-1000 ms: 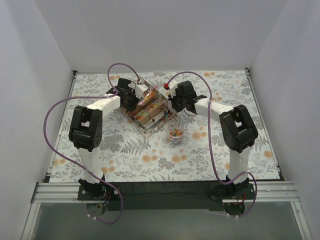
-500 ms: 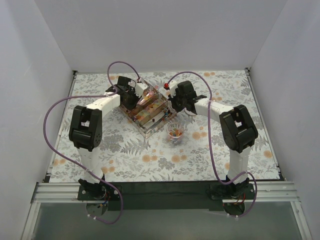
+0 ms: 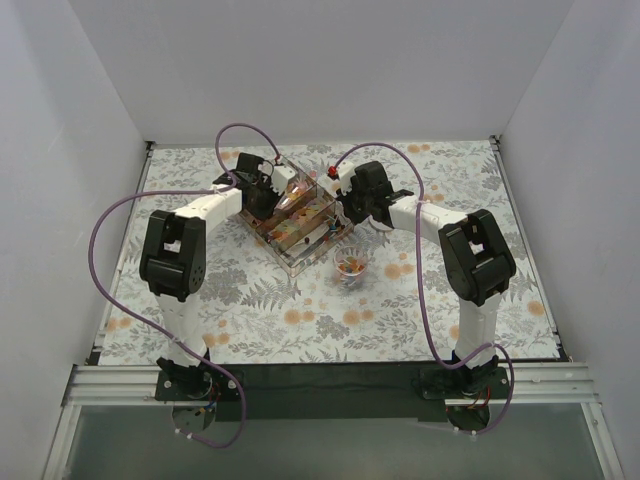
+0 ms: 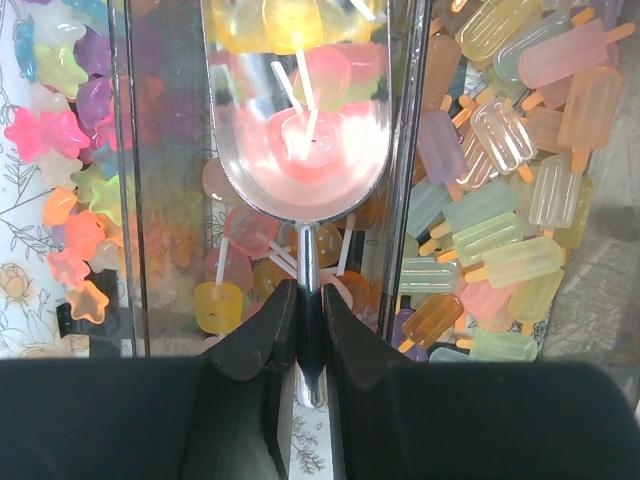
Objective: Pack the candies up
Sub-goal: Scoop the fake candies from the storage box.
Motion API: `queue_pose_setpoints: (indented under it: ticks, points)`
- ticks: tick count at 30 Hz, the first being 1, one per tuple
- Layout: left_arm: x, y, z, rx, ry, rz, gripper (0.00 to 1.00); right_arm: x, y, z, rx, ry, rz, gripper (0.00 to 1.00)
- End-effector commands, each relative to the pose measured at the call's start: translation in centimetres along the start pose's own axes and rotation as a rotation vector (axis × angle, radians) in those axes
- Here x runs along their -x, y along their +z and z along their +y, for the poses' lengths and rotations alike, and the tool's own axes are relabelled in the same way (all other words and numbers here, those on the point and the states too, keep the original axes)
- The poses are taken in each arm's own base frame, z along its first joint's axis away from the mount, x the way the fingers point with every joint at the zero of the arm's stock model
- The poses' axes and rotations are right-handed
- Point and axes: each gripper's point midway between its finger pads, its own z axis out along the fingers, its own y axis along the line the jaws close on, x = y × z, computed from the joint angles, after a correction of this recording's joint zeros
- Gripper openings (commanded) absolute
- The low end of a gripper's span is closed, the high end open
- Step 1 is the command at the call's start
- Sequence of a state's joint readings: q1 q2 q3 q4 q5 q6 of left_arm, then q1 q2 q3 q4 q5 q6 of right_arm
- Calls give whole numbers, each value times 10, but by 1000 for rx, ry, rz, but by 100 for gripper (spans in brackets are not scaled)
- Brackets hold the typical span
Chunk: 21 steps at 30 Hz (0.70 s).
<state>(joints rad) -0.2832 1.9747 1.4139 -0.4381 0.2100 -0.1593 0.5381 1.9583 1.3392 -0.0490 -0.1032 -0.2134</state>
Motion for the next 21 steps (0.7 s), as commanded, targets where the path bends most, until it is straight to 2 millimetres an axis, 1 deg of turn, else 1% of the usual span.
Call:
queue_pose_setpoints:
  ticks: [1,5,8,10,13,15,16,17,20,21]
  points:
    - [24,-5,-28,-101,7,-91,0,12,4,20,63,-36,-30,1]
    - [31,0,-30,-116,-11,-120,0,11,5,19,62,-32,-27,1]
    - [25,0,-26,-92,-11,-105,0,11,3,18,54,-35,-27,1]
    - [20,0,-28,-87,-5,-98,0,10,2,18,54,-34,-25,1]
    - [19,-8,-24,-55,2,-106,0,10,2,18,55,-34,-27,1]
    - [15,-13,-25,-49,-5,-113,0,10,1,18,54,-33,-27,2]
    - [15,-14,-25,-48,-4,-124,0,11,0,18,53,-33,-28,3]
    - [11,-14,-27,-52,-9,-118,0,12,0,17,53,-35,-30,4]
    - [11,-18,-26,-44,-13,-127,0,14,-3,16,46,-38,-34,18]
    - [13,-20,-26,-39,-14,-136,0,17,-6,16,43,-41,-41,20]
